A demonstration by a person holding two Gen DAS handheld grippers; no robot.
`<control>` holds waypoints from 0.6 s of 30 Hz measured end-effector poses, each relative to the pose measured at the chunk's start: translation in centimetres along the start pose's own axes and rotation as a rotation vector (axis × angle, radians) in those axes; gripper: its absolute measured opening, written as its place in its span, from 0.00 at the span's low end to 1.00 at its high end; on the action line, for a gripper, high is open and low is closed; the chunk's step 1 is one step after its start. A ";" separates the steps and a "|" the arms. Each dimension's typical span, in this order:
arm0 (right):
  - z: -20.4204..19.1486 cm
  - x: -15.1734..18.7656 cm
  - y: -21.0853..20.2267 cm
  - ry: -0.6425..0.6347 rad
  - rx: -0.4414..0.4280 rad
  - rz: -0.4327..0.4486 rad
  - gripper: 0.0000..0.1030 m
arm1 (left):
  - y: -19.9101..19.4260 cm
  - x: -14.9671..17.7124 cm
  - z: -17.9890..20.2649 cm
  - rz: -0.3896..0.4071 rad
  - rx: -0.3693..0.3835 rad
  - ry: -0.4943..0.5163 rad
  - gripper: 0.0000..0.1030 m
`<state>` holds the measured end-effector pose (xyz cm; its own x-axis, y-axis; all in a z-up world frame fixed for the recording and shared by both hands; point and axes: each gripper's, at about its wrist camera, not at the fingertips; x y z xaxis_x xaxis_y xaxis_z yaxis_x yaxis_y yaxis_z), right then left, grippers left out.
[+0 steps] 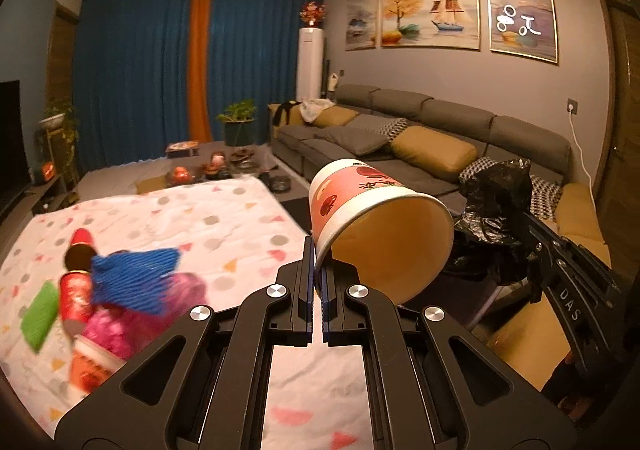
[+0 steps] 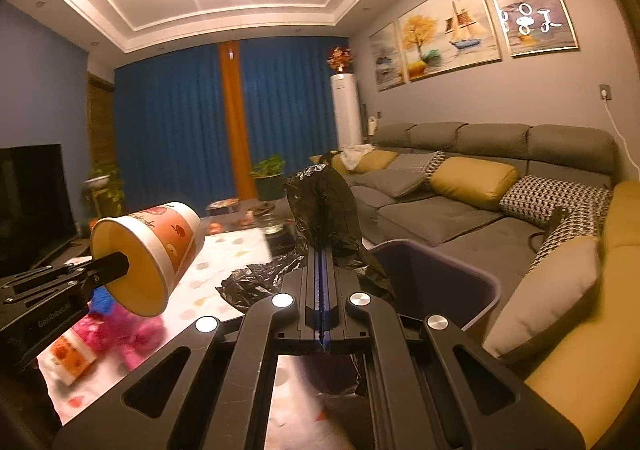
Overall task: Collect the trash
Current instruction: 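Carry the paper cup and black bag over the grey bin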
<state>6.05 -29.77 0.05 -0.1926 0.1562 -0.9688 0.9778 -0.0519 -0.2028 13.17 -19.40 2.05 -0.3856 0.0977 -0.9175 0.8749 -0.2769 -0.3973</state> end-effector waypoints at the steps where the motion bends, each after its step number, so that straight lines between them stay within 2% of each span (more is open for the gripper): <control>1: 0.4 -0.1 0.3 0.001 0.008 0.001 0.02 | 0.4 -0.1 0.3 -0.003 0.006 0.000 0.02; 10: 2.5 0.3 2.4 0.023 0.063 -0.015 0.02 | 4.3 -0.2 3.2 -0.028 0.044 0.021 0.02; 18: 3.9 -0.1 3.9 0.027 0.090 -0.033 0.02 | 6.6 -0.1 4.1 -0.062 0.065 0.015 0.02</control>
<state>9.59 -33.85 -1.16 -0.2210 0.1854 -0.9575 0.9596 -0.1341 -0.2474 17.81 -25.14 -0.40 -0.4338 0.1308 -0.8915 0.8284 -0.3312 -0.4517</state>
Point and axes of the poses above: each gripper's, at about its wrist camera, not at the fingertips, and y roughly the way its jaws point, z to its right, x to its underside, and after that the axes turned 5 degrees about -x, right-handed
